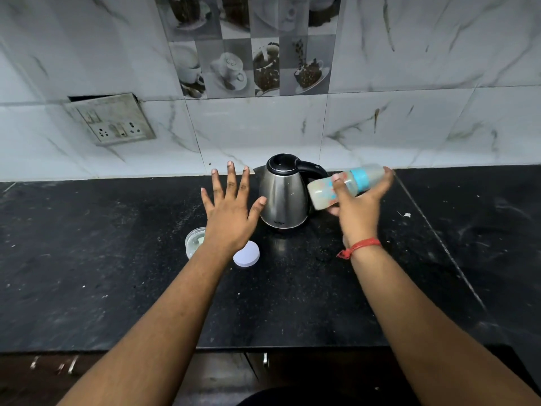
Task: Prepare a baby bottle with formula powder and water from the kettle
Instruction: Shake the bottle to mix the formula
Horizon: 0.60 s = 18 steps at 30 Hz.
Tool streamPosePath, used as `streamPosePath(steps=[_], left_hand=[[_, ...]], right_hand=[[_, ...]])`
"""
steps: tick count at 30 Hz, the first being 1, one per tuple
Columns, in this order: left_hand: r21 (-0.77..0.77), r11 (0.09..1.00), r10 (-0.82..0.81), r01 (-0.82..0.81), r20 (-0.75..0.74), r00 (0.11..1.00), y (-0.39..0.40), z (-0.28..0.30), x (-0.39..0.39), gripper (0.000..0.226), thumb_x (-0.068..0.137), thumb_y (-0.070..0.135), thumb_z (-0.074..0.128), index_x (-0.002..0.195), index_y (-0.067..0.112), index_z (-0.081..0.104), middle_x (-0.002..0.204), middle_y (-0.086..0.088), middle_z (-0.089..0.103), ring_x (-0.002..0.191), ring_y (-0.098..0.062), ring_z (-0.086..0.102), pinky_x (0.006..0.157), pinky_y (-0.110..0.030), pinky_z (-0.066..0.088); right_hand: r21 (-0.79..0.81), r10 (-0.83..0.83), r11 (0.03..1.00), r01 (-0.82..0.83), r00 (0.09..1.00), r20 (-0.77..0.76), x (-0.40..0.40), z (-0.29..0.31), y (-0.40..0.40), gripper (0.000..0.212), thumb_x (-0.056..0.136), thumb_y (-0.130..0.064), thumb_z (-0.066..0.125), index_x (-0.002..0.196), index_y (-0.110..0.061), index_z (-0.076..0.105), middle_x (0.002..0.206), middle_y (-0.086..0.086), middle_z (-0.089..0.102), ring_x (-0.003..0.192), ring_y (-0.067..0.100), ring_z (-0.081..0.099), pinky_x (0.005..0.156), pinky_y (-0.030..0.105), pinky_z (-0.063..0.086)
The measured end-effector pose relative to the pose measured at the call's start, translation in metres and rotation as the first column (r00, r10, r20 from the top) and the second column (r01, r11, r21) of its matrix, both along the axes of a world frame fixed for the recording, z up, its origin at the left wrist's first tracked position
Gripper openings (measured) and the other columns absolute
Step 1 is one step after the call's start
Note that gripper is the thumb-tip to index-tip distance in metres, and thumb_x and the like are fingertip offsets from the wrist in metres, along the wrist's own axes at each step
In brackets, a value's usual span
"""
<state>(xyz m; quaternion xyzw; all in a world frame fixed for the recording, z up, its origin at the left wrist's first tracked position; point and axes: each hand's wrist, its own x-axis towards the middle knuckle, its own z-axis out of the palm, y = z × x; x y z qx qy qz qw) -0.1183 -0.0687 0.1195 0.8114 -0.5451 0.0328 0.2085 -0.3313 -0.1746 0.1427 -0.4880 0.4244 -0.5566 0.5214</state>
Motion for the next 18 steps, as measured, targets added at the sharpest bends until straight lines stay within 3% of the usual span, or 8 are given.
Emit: streamPosePath(steps=[2,4,8,9,11,13,14,18], left_hand=[[-0.001,1.000,-0.002,0.002,0.008,1.000,-0.001,0.000,0.001,0.084,0.093,0.074,0.003,0.165,0.033,-0.005,0.173,0.001,-0.021,0.158,-0.034,-0.022,0.124,-0.068,-0.004],[-0.004,1.000,0.000,0.000,0.011,1.000,-0.002,0.001,0.003,0.084,0.093,0.074,0.003,0.165,0.032,-0.004,0.173,0.001,-0.021,0.158,-0.034,-0.022,0.124,-0.068,-0.004],[-0.010,1.000,0.007,-0.007,-0.001,1.000,-0.003,0.002,0.006,0.083,0.095,0.074,0.005,0.165,0.032,-0.005,0.173,0.000,-0.019,0.158,-0.035,-0.022,0.124,-0.069,-0.003],[-0.012,1.000,0.008,-0.008,-0.004,1.000,-0.003,0.002,0.006,0.082,0.096,0.073,0.006,0.165,0.032,-0.005,0.174,0.000,-0.019,0.158,-0.035,-0.022,0.124,-0.069,-0.003],[-0.016,1.000,0.010,-0.010,-0.012,1.000,-0.004,0.004,0.007,0.082,0.096,0.073,0.006,0.166,0.031,-0.005,0.173,0.000,-0.019,0.158,-0.035,-0.022,0.124,-0.069,-0.004],[-0.016,1.000,0.012,-0.013,-0.023,1.000,-0.004,0.004,0.009,0.085,0.093,0.075,0.003,0.166,0.031,-0.005,0.173,0.001,-0.020,0.158,-0.035,-0.023,0.124,-0.068,-0.004],[-0.016,1.000,0.013,-0.013,-0.026,1.000,-0.004,0.004,0.009,0.085,0.092,0.075,0.002,0.165,0.032,-0.005,0.173,0.001,-0.020,0.158,-0.034,-0.023,0.124,-0.068,-0.005],[-0.024,1.000,0.013,-0.014,-0.042,0.999,-0.003,0.005,0.011,0.086,0.092,0.076,0.001,0.166,0.032,-0.005,0.173,0.002,-0.019,0.158,-0.034,-0.023,0.124,-0.067,-0.006]], right_hand=[[-0.011,0.181,0.982,-0.188,0.959,-0.216,0.006,-0.009,0.010,0.090,0.082,-0.022,0.082,0.146,-0.047,0.023,0.114,-0.001,0.064,0.095,0.025,0.073,0.055,0.039,0.062],[0.021,0.322,0.943,-0.331,0.901,-0.290,0.006,-0.016,0.013,0.092,0.078,-0.024,0.086,0.143,-0.055,0.028,0.120,-0.001,0.062,0.098,0.022,0.072,0.060,0.044,0.064],[0.015,0.011,1.000,-0.012,0.999,0.047,0.003,-0.004,0.001,0.087,0.083,-0.028,0.081,0.145,-0.047,0.024,0.119,-0.002,0.062,0.088,0.013,0.075,0.059,0.039,0.063],[-0.002,-0.022,1.000,0.023,0.998,0.056,0.004,-0.005,0.000,0.087,0.085,-0.025,0.080,0.146,-0.044,0.021,0.117,-0.002,0.063,0.088,0.013,0.075,0.060,0.042,0.063],[-0.053,0.075,0.995,-0.084,0.985,-0.156,0.010,-0.007,0.004,0.090,0.086,-0.022,0.079,0.148,-0.043,0.018,0.113,-0.003,0.064,0.092,0.021,0.074,0.067,0.049,0.064],[-0.043,0.249,0.959,-0.282,0.901,-0.357,0.014,-0.011,0.008,0.092,0.083,-0.025,0.082,0.147,-0.048,0.020,0.112,-0.004,0.063,0.097,0.026,0.072,0.075,0.051,0.063],[-0.046,0.247,0.959,-0.280,0.905,-0.347,0.014,-0.009,0.006,0.091,0.082,-0.027,0.083,0.146,-0.049,0.022,0.111,-0.006,0.063,0.097,0.026,0.072,0.075,0.051,0.063],[-0.048,-0.044,0.998,0.041,0.998,-0.043,0.013,0.004,-0.007,0.090,0.083,-0.032,0.080,0.148,-0.045,0.019,0.110,-0.007,0.065,0.092,0.017,0.074,0.071,0.052,0.064]])
